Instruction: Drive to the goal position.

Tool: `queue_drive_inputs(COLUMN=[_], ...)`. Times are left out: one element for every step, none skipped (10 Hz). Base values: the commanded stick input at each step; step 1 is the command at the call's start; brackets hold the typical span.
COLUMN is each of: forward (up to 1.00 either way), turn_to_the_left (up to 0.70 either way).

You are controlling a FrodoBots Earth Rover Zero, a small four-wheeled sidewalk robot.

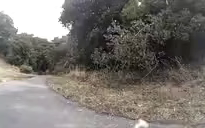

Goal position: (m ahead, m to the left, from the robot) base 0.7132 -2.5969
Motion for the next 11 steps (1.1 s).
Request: queue_drive_inputs(forward=[0.0,0.0,0.0,0.0,0.0,0.0,0.0,0.0,0.0,0.0,0.0], turn_to_the_left=[-0.7,-0.7,-0.7,-0.7,-0.7,-0.7,-0.7,-0.7,-0.7,-0.7,-0.7])
